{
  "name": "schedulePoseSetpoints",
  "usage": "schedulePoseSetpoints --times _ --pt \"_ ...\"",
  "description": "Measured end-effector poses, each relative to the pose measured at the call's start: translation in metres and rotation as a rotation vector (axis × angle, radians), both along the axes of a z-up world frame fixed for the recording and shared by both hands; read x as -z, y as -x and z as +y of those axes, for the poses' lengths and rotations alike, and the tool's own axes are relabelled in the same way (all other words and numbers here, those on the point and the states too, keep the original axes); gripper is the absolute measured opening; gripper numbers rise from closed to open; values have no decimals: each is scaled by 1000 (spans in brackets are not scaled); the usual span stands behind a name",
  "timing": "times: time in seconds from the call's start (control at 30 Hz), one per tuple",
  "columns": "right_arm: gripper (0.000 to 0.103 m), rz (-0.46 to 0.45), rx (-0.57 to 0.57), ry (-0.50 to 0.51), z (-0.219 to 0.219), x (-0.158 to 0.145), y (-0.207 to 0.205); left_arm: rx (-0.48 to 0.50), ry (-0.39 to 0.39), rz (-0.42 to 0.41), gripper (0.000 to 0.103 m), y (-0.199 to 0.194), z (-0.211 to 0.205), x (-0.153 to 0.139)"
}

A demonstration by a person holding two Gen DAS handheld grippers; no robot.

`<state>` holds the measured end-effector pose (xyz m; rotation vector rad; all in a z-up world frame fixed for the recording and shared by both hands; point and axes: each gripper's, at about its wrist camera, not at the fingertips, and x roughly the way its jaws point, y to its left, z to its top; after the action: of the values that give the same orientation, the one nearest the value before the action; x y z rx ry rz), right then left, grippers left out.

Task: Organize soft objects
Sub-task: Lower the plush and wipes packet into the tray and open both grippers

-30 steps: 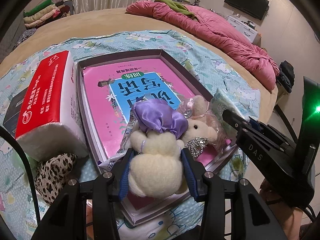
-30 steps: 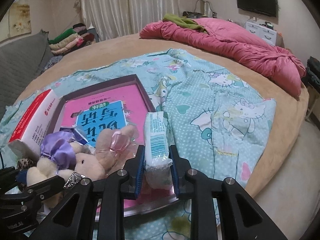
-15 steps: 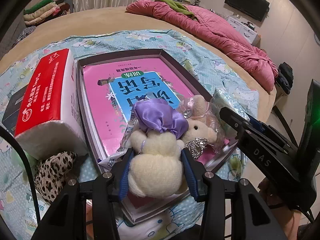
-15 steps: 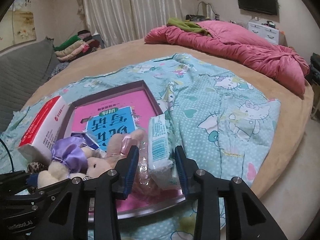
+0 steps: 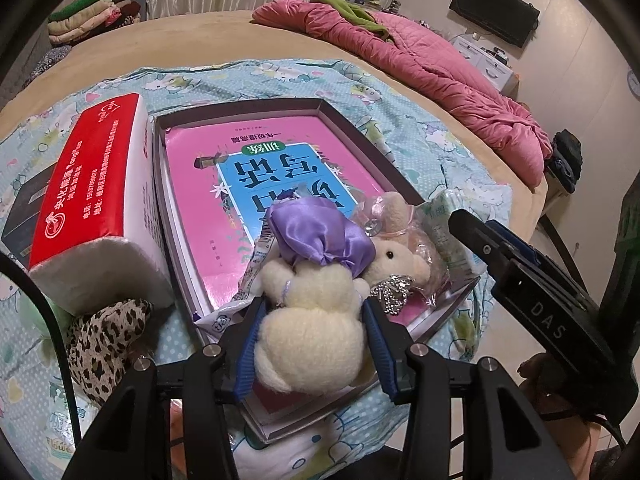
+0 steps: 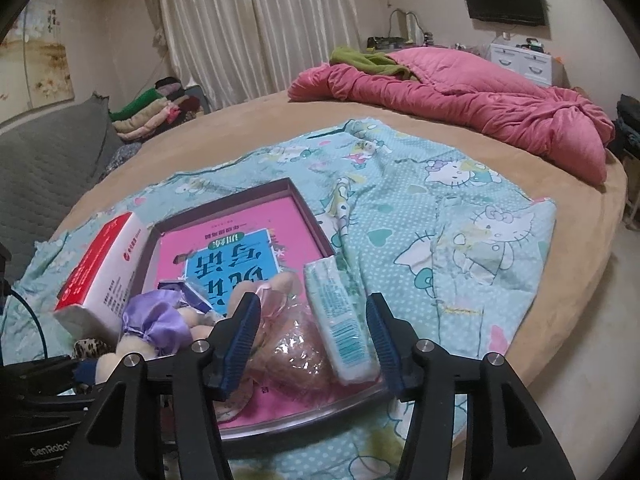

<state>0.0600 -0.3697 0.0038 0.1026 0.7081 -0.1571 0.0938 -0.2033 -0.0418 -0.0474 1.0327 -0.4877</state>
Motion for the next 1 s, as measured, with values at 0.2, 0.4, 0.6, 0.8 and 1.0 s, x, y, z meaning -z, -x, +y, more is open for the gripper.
schedulePoseSetpoints --times 0.2,0.4,0.6,0.8,1.0 --pt "58 -20 22 -2 -3 -5 5 1 -3 -2 49 2 0 -3" --pt "63 -53 41 -15 -5 -16 12 14 4 -16 58 5 1 -10" --pt "64 -54 40 -7 -2 -21 14 15 1 -24 61 7 4 -14" --pt "64 -57 36 -1 2 -24 15 9 6 -34 64 8 8 -19" --pt "71 -66 38 4 6 -29 17 -1 -9 -64 70 12 12 -29"
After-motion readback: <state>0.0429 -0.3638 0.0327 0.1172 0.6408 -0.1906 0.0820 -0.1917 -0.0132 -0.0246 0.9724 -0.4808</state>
